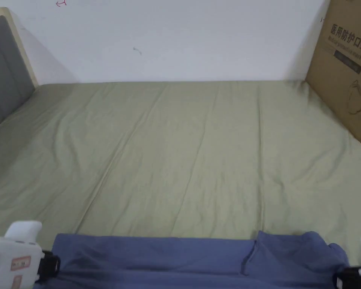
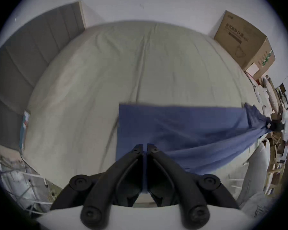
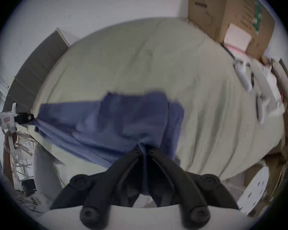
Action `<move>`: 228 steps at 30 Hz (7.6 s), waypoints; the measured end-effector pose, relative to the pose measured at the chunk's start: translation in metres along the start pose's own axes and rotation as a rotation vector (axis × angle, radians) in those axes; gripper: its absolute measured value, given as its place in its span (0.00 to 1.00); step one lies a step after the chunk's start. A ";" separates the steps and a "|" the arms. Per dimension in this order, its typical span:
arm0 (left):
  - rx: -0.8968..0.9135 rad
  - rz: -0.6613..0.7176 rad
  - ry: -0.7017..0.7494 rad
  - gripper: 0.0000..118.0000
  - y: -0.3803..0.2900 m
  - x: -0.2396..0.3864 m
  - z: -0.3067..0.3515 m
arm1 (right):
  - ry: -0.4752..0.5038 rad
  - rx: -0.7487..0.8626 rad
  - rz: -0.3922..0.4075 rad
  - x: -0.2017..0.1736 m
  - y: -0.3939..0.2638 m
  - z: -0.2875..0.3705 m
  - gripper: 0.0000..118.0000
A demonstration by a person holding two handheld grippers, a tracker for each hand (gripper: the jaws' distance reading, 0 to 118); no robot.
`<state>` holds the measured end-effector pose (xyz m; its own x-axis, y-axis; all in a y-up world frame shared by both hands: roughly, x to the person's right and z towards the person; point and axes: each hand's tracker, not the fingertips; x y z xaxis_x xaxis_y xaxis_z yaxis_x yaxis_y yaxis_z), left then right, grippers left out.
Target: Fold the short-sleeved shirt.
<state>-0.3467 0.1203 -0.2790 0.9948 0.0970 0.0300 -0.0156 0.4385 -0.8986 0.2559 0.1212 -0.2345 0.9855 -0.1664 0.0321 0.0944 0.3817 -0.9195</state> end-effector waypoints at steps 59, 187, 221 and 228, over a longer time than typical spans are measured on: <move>0.137 -0.093 -0.556 0.14 0.048 0.182 0.047 | 0.303 0.220 -0.196 -0.079 0.008 0.002 0.04; -0.206 -0.126 -0.527 0.00 0.000 0.325 -0.080 | 0.207 0.215 -0.345 -0.012 -0.055 0.011 0.04; 0.119 0.420 -0.726 0.45 -0.043 0.047 -0.044 | 0.147 -0.043 -0.049 -0.195 0.028 -0.100 0.03; 0.025 0.378 -0.849 1.00 -0.016 0.084 -0.087 | 0.195 -0.037 -0.079 -0.181 0.024 -0.099 0.03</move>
<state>-0.2547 0.0439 -0.2997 0.5161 0.8547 0.0562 -0.3356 0.2621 -0.9048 0.0662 0.0706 -0.3006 0.9291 -0.3685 0.0315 0.1616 0.3278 -0.9308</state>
